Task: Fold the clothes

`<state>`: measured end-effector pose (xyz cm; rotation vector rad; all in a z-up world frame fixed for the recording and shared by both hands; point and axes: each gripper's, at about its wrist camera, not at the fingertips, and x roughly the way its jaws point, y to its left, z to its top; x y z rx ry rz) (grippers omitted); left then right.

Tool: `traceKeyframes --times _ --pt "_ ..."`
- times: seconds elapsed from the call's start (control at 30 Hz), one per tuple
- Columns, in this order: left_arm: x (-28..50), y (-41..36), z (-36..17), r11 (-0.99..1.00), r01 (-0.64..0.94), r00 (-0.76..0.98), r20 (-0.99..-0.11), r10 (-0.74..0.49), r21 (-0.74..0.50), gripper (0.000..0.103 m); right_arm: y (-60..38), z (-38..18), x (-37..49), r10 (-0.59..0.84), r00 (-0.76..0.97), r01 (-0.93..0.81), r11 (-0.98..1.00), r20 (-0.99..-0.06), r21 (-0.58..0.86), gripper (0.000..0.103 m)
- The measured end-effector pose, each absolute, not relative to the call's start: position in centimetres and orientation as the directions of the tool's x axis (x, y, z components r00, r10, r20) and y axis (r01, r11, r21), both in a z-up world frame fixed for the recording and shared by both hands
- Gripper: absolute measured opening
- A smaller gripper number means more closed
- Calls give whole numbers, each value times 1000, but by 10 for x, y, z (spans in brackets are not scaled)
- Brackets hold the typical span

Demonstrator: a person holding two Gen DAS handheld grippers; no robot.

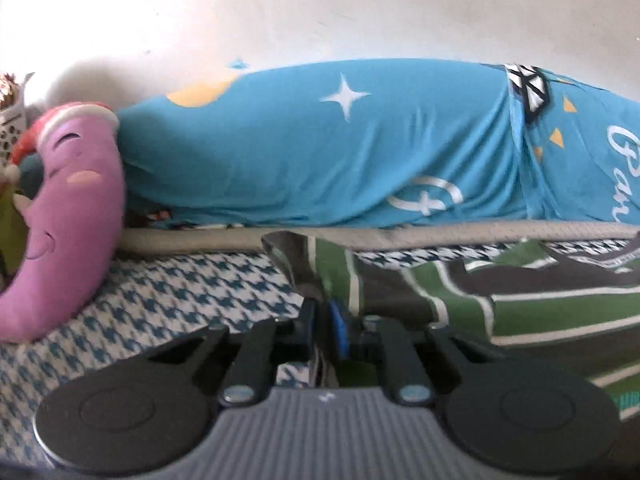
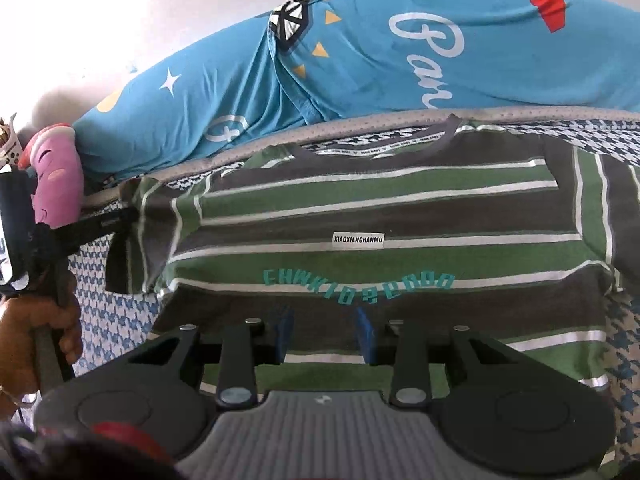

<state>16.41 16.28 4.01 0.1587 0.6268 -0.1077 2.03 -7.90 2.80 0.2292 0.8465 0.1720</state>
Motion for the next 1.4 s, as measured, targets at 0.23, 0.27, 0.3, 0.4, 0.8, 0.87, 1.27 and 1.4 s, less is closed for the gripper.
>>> traceKeyframes --times 0.23,0.27,0.3,0.4,0.8,0.87,1.27,1.4 --pt "178 171 24 988 43 721 -689 73 150 45 -83 30 24 243 663 -60 960 -708 274 34" --pt "179 175 28 991 19 720 -689 79 133 45 -84 31 26 246 668 -64 959 -702 276 34" --pt "181 180 31 994 -3 719 -691 77 108 50 -84 32 27 249 674 -67 958 -696 278 34" --pt "183 194 40 996 -78 712 -697 87 45 75 -87 35 32 258 689 -78 955 -677 285 34" --pt "165 168 54 997 45 676 -733 -77 -63 83 -87 35 57 290 727 -127 948 -622 293 34" --pt "161 158 53 995 75 663 -742 -98 -64 84 -85 35 64 293 730 -140 948 -617 284 34" --pt "156 139 40 988 146 605 -785 -134 -56 85 -72 29 106 351 741 -204 930 -572 306 34" --pt "157 142 39 988 148 593 -794 -130 -51 85 -66 23 120 356 736 -210 929 -576 306 34"
